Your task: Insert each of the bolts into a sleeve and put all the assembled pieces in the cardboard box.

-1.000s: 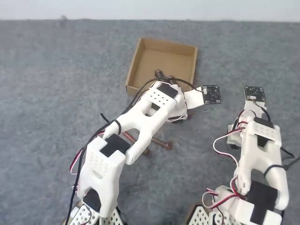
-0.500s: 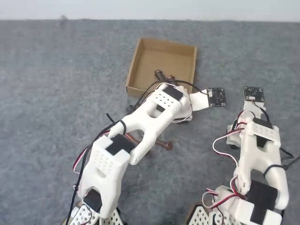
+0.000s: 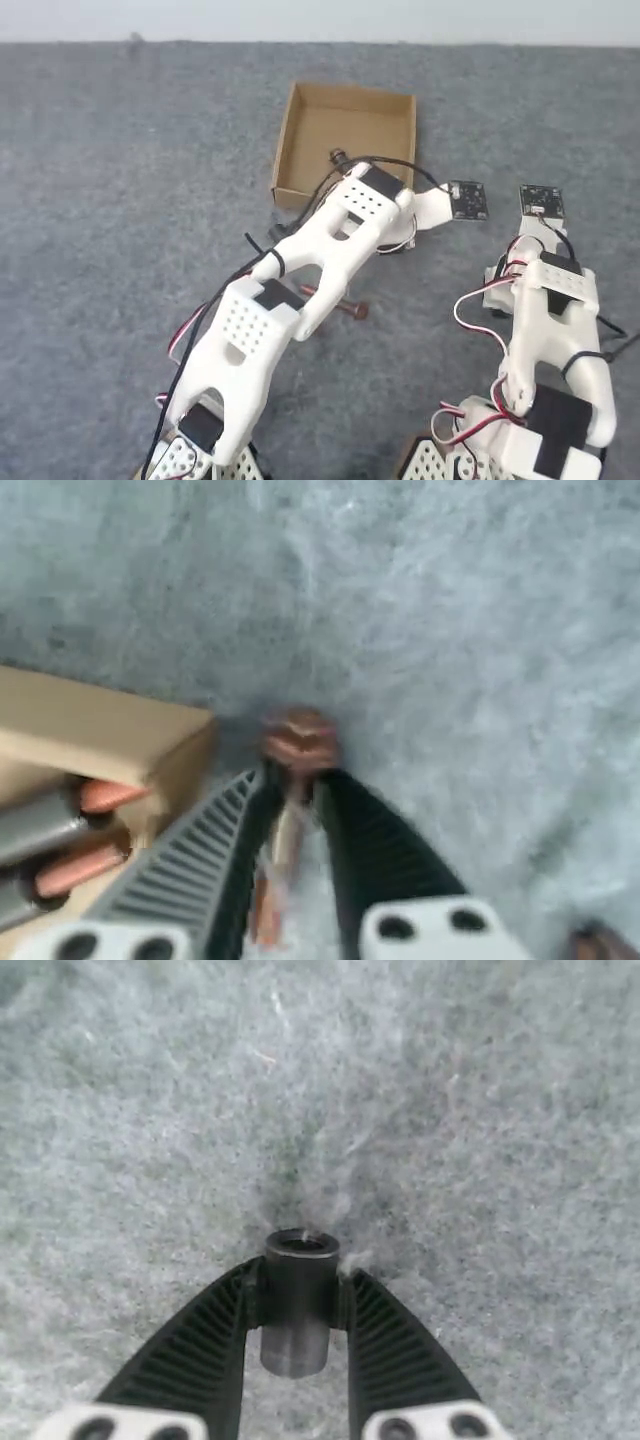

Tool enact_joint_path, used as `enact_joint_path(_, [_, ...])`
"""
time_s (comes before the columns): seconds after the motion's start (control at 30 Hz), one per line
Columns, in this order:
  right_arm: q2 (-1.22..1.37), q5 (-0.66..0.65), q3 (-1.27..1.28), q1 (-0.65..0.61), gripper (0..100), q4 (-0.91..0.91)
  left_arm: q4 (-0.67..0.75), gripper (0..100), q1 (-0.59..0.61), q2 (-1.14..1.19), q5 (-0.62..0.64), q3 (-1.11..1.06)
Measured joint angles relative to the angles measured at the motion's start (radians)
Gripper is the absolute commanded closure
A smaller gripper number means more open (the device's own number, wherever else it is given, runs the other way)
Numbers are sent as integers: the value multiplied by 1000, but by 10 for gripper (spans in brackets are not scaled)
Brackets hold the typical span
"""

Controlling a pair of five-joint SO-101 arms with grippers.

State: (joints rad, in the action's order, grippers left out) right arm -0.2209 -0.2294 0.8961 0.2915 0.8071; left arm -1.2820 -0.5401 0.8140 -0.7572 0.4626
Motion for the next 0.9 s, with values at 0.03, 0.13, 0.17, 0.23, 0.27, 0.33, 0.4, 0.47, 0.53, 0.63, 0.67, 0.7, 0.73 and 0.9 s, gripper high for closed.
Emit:
enact_joint_path(0.03, [0, 0, 0, 0, 991, 0, -18, 987, 0, 3, 0, 9])
enact_joint_path(0.13, [0, 0, 0, 0, 991, 0, -77, 987, -14, 3, 14, 26])
enact_joint_path(0.17, [0, 0, 0, 0, 991, 0, -92, 987, -28, 3, 41, 29])
enact_joint_path(0.23, [0, 0, 0, 0, 991, 0, -127, 987, -63, 3, 124, 32])
enact_joint_path(0.27, [0, 0, 0, 0, 991, 0, -140, 987, -78, 3, 172, 35])
enact_joint_path(0.33, [0, 0, 0, 0, 991, 0, -167, 987, -104, 5, 279, 51])
enact_joint_path(0.4, [0, 0, 0, 0, 991, 0, -189, 987, -115, 5, 387, 58])
enact_joint_path(0.47, [0, 0, 0, 0, 991, 0, -204, 987, -115, -9, 488, 58])
enact_joint_path(0.53, [0, 0, 0, 0, 991, 0, -207, 987, -114, -32, 569, 58])
enact_joint_path(0.63, [0, 0, 0, 0, 991, 0, -207, 987, -97, -66, 654, 58])
enact_joint_path(0.67, [0, 0, 0, 0, 991, 0, -207, 987, -86, -72, 680, 58])
enact_joint_path(0.7, [0, 0, 0, 0, 991, 0, -207, 987, -75, -78, 695, 58])
enact_joint_path(0.73, [0, 0, 0, 0, 991, 0, -207, 987, -64, -83, 718, 58])
enact_joint_path(0.9, [0, 0, 0, 0, 991, 0, -210, 988, -21, -86, 764, 58])
